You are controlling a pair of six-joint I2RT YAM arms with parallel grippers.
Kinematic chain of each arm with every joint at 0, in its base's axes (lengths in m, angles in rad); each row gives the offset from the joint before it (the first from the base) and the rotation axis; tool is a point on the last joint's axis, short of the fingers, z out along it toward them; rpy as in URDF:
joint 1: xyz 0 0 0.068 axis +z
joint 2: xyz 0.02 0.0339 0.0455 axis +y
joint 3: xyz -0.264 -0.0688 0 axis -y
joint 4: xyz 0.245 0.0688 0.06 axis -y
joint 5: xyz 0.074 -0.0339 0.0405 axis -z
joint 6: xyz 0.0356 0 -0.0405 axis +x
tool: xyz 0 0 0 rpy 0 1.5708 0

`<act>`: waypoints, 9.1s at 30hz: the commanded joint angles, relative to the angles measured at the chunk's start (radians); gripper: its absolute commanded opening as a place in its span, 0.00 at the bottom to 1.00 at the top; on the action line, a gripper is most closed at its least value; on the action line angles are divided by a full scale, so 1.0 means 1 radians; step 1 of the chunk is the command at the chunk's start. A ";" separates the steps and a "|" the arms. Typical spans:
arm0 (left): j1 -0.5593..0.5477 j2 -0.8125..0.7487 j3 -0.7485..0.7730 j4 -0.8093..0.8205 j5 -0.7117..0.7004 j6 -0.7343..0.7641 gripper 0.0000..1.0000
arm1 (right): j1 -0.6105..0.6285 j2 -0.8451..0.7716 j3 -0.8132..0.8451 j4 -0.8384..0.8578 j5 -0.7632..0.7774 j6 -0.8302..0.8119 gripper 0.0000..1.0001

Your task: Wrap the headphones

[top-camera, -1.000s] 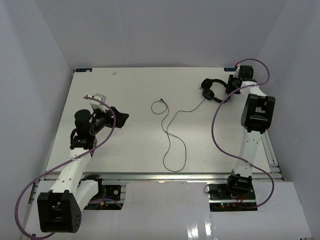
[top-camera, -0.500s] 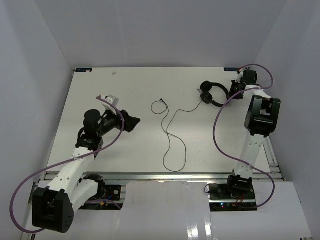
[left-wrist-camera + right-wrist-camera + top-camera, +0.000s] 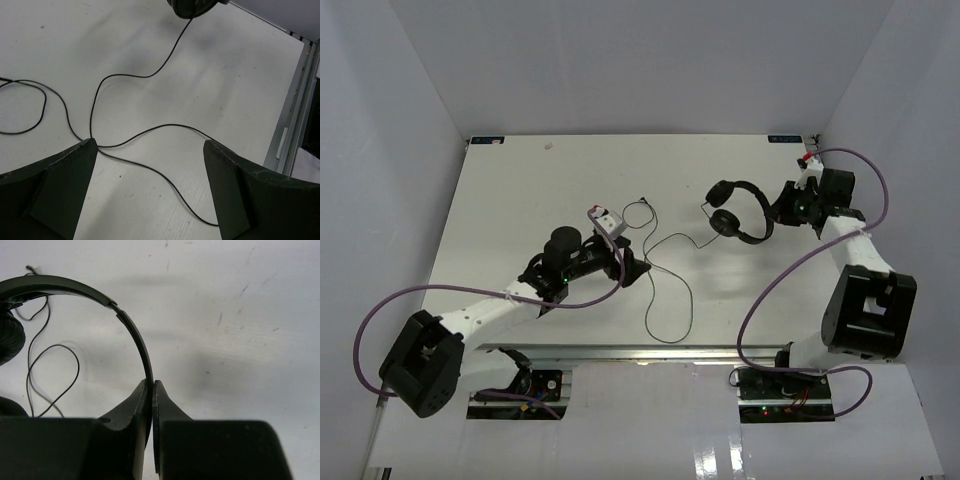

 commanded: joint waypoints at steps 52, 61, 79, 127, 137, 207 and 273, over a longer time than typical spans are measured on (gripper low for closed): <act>-0.268 0.802 0.205 0.946 -0.238 0.149 0.22 | -0.006 -0.392 0.401 -0.174 -0.568 0.342 0.08; -0.258 0.711 0.210 0.792 -0.081 0.173 0.08 | -0.009 -0.430 0.296 -0.088 -0.631 0.359 0.08; -0.071 0.457 0.132 0.446 0.004 0.375 0.00 | -0.007 -0.474 0.293 -0.148 -0.674 0.114 0.08; 0.073 0.327 0.945 -0.906 0.068 0.321 0.00 | 0.727 -0.515 -0.120 0.011 0.784 -0.306 0.08; 0.071 0.401 1.194 -1.042 0.194 0.204 0.00 | 0.727 -0.419 -0.129 0.176 0.919 -0.182 0.08; -0.242 0.262 0.388 -0.223 -0.107 -0.178 0.22 | 0.427 -0.117 0.280 0.214 0.553 0.527 0.08; 0.257 0.389 0.769 -0.620 0.503 -0.027 0.08 | 0.562 -0.334 -0.027 -0.019 0.260 -0.829 0.08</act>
